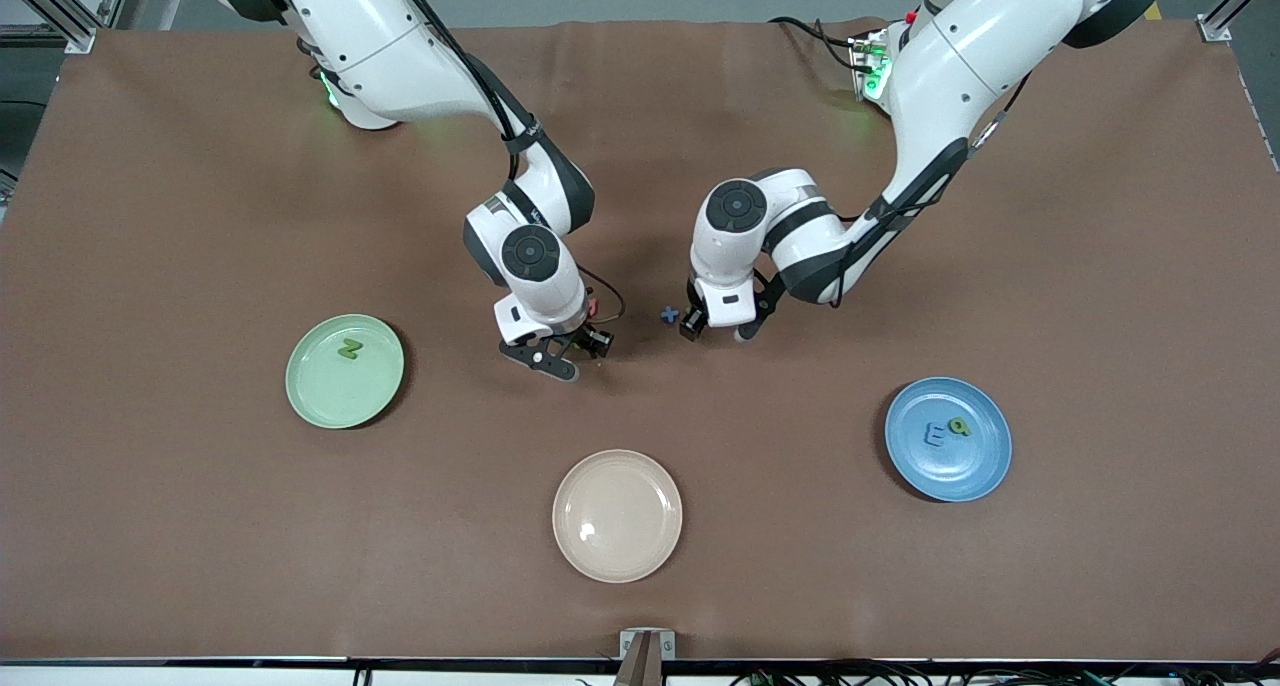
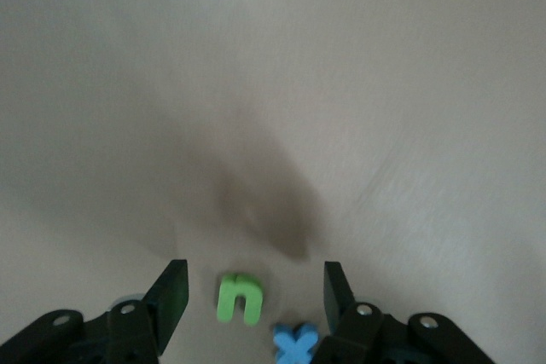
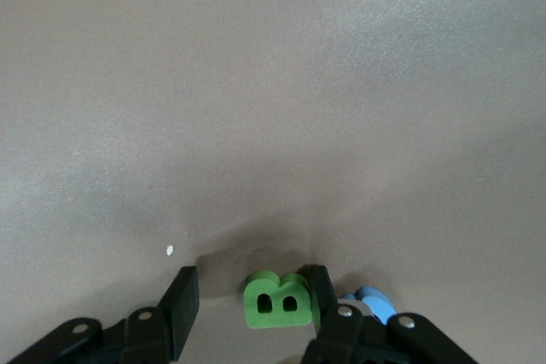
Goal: Sort upper and lower case letters into plates
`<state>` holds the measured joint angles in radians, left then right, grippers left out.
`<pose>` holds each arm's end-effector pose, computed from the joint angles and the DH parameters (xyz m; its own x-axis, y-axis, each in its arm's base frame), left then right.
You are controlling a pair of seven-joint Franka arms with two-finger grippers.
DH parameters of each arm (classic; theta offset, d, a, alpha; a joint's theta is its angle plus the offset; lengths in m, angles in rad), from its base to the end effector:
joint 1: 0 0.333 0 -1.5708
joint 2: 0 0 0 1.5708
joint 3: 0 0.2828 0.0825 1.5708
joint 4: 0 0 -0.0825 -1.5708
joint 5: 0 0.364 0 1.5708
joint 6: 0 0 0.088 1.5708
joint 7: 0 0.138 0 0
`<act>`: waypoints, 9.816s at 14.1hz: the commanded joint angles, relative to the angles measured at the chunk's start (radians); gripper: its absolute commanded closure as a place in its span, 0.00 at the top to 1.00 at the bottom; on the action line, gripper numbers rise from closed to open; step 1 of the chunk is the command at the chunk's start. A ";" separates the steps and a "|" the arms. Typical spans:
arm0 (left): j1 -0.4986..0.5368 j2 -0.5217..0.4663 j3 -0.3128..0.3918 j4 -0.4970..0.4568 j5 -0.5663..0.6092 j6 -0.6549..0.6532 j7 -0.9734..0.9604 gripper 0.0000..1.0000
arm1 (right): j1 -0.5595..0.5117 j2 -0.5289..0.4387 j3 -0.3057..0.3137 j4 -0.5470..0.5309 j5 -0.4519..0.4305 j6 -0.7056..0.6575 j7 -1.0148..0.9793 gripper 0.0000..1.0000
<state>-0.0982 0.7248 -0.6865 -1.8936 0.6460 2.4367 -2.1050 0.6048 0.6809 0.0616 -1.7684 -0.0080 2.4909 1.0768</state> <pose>0.4338 -0.4156 0.1513 0.5772 0.8159 -0.0340 0.8164 -0.5757 0.0456 0.4975 0.3896 0.1398 0.9137 -0.4063 -0.0094 -0.4062 -0.9122 -0.0536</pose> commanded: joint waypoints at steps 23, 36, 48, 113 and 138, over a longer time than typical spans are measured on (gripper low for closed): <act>0.067 -0.037 0.002 0.068 0.027 -0.095 0.133 0.01 | -0.244 -0.164 -0.009 -0.011 -0.026 -0.249 -0.292 0.02; 0.468 -0.084 0.001 0.110 0.017 -0.197 0.936 0.02 | -0.574 -0.222 0.000 -0.301 -0.010 -0.009 -0.764 0.02; 0.483 -0.039 -0.001 0.142 0.014 -0.195 0.947 1.00 | -0.565 -0.248 0.007 -0.260 -0.009 -0.110 -0.758 1.00; 0.540 0.038 -0.038 0.217 0.029 -0.194 1.022 0.84 | -0.313 -0.216 0.012 -0.163 -0.010 -0.188 -0.255 0.00; 0.543 -0.077 -0.090 0.382 0.018 -0.494 1.476 0.99 | -0.714 -0.190 0.021 -0.235 0.003 -0.087 -0.887 1.00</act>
<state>0.4418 0.6765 -0.7664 -1.5269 0.6539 1.9944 -0.6829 -0.0961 0.5126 0.0596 -1.9987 -0.0046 2.4245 0.1701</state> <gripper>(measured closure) 0.009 0.392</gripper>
